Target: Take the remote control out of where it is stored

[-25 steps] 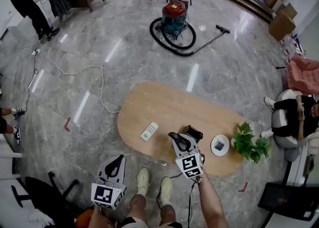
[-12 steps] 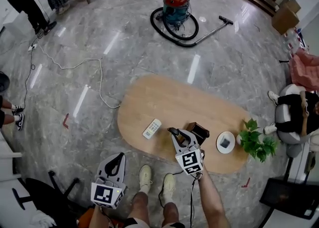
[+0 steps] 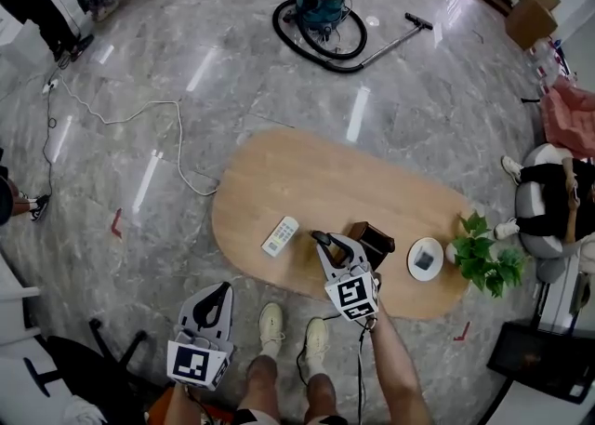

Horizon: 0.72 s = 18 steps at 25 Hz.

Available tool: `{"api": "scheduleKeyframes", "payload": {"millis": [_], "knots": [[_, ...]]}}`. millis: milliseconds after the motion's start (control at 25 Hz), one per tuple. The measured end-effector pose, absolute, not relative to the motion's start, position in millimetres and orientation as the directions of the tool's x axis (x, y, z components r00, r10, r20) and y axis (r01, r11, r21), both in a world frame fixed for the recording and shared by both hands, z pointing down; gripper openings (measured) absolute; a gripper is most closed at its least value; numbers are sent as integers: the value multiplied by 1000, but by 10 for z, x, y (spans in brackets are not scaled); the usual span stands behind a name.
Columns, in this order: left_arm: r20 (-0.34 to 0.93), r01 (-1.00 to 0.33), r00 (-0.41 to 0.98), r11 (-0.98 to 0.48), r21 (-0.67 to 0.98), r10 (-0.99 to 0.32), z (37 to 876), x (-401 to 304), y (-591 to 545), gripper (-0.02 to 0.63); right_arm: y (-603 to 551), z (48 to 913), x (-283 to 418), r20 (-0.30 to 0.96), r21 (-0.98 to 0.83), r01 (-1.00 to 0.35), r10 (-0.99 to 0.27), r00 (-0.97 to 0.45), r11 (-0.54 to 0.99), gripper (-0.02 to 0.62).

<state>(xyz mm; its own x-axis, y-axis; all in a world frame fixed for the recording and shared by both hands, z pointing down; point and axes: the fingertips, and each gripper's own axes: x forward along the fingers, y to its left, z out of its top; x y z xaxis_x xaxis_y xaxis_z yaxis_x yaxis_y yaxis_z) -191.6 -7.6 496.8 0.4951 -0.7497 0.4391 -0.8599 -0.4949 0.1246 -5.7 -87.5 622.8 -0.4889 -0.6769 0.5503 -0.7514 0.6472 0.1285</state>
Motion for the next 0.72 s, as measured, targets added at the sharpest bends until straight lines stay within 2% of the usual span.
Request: {"api": "scheduleKeyframes", "payload": {"millis": [720], "knots": [[469, -855, 500, -502, 131, -728, 5226, -1846, -18, 6, -863, 6466, -55, 530, 137, -753, -690, -494, 644, 98]]}}
